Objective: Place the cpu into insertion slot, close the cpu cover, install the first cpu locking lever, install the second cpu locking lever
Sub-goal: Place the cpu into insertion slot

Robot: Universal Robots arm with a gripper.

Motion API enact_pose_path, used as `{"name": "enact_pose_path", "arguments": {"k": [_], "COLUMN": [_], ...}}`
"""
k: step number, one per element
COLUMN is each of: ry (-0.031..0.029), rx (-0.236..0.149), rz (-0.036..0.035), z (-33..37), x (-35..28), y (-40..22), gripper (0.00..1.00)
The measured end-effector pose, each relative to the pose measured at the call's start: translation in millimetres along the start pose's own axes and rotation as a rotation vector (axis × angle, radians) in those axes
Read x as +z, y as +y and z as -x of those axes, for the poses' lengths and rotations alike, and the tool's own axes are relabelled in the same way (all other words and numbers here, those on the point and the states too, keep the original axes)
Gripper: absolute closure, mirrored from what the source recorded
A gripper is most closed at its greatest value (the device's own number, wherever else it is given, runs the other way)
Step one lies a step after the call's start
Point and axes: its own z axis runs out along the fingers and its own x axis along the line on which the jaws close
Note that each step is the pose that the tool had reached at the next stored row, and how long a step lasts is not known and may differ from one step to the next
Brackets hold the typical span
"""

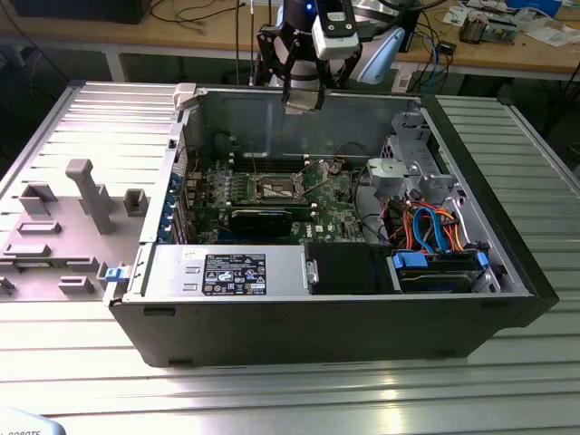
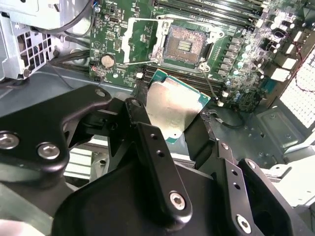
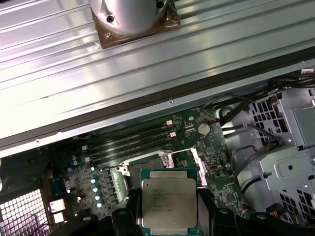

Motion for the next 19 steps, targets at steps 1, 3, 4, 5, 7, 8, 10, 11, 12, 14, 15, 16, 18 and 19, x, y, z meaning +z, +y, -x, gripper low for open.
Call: {"name": "enact_pose_path", "arguments": {"k": [1,3,4,5,7,8,10,11,12,14,15,16,18,19], "ry": [-0.0007,-0.0025,-0.0032,-0.0038,-0.0066,-0.0076,-0.0083,-0.0088,-0.0092,-0.0100,-0.0105,-0.0112,-0.0124,-0.0134], "rx": [0.007,0.029,0.036,0.043,0.074,0.085,0.092,0.098,0.103,0.111,0.118,0.125,0.139,0.150], "rz": [0.0001,0.0006,0.0008,0.0009,0.0015,0.0017,0.0018,0.0019,0.0020,0.0022,0.0022,0.0023,0.0025,0.0028], "z": [0.0,0.0,0.0,0.0,0.0,0.0,0.0,0.0,0.0,-0.1,-0.1,-0.2,-0.2,-0.2], "x": [0.0,0.0,0.0,0.0,0.0,0.0,0.0,0.0,0.0,0.0,0.1,0.1,0.2,0.3], "y": [0.0,0.0,0.0,0.0,0.0,0.0,0.0,0.0,0.0,0.0,-0.1,-0.1,-0.1,-0.1], "gripper": [0.46,0.46,0.46,0.46,0.46,0.46,0.46,0.46,0.46,0.46,0.46,0.46,0.46,0.46]}}
